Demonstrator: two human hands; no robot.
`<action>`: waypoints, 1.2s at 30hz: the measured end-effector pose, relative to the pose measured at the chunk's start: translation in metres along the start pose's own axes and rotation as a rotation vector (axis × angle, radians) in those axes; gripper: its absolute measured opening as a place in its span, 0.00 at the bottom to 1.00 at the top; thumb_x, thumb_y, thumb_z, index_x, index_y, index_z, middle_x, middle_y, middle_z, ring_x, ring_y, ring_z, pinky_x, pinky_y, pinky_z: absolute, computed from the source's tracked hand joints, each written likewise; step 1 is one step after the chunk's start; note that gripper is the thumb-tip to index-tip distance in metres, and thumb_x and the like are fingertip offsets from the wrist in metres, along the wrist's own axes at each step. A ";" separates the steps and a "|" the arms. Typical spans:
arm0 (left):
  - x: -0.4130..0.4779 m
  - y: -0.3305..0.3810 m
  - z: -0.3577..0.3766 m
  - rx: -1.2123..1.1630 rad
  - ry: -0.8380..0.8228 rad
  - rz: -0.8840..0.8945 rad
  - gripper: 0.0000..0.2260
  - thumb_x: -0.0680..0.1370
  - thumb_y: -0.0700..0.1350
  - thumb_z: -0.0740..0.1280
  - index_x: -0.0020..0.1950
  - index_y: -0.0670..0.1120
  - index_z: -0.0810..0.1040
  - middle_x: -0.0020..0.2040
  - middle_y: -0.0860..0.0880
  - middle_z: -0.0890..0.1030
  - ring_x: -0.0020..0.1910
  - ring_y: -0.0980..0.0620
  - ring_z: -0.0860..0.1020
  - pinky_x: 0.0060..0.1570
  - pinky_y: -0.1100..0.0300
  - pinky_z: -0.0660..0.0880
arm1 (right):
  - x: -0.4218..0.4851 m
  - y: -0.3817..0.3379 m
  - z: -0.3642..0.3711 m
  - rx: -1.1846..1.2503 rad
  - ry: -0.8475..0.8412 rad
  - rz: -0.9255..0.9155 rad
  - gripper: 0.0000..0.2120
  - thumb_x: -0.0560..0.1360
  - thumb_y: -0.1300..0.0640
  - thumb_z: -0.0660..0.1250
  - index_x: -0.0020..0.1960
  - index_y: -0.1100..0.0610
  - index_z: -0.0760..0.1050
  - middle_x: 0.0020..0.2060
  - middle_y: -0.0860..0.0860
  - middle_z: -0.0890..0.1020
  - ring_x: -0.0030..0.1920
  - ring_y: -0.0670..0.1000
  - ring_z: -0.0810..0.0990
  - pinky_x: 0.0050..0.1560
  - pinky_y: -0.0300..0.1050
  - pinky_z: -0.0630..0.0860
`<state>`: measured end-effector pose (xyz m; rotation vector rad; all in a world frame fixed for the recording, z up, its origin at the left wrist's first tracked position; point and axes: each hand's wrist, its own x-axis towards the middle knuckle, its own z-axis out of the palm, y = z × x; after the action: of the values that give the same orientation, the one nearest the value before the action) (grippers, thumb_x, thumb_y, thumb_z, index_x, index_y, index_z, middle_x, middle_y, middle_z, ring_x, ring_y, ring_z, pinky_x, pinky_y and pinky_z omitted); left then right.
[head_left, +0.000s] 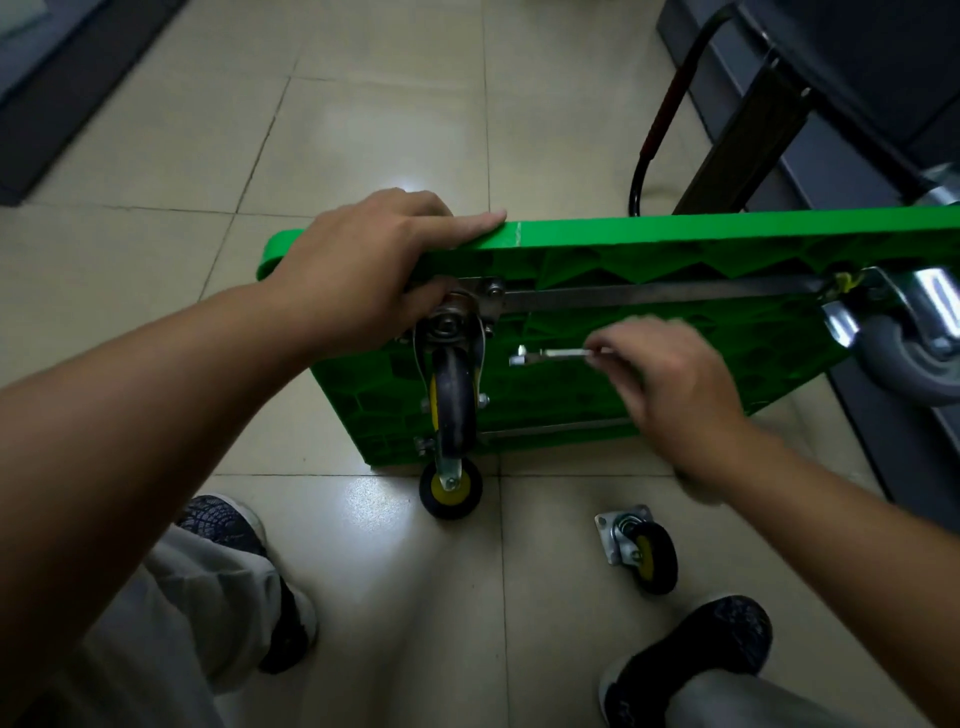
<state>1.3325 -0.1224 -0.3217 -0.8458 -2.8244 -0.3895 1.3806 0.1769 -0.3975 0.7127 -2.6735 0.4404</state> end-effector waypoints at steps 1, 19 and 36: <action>0.000 0.000 0.000 0.001 0.001 0.002 0.29 0.80 0.47 0.68 0.79 0.62 0.63 0.63 0.49 0.78 0.59 0.45 0.75 0.43 0.53 0.67 | 0.010 0.001 -0.009 -0.047 0.052 -0.035 0.05 0.81 0.58 0.67 0.51 0.58 0.80 0.42 0.54 0.82 0.41 0.58 0.78 0.43 0.52 0.70; 0.002 -0.001 0.002 0.004 -0.007 -0.001 0.30 0.80 0.46 0.68 0.79 0.61 0.62 0.63 0.47 0.78 0.59 0.45 0.74 0.44 0.51 0.71 | 0.041 -0.007 0.000 -0.228 0.199 -0.189 0.10 0.83 0.54 0.66 0.48 0.56 0.83 0.43 0.52 0.85 0.41 0.56 0.80 0.49 0.51 0.66; 0.004 -0.003 0.003 0.028 0.009 0.005 0.30 0.80 0.47 0.67 0.79 0.63 0.61 0.64 0.49 0.78 0.60 0.46 0.74 0.44 0.53 0.67 | 0.007 -0.029 0.081 0.363 0.136 0.490 0.07 0.79 0.53 0.71 0.47 0.57 0.80 0.37 0.48 0.83 0.36 0.49 0.79 0.37 0.45 0.74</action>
<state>1.3277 -0.1221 -0.3246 -0.8436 -2.8126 -0.3516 1.3704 0.1189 -0.4612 0.0914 -2.6447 1.0764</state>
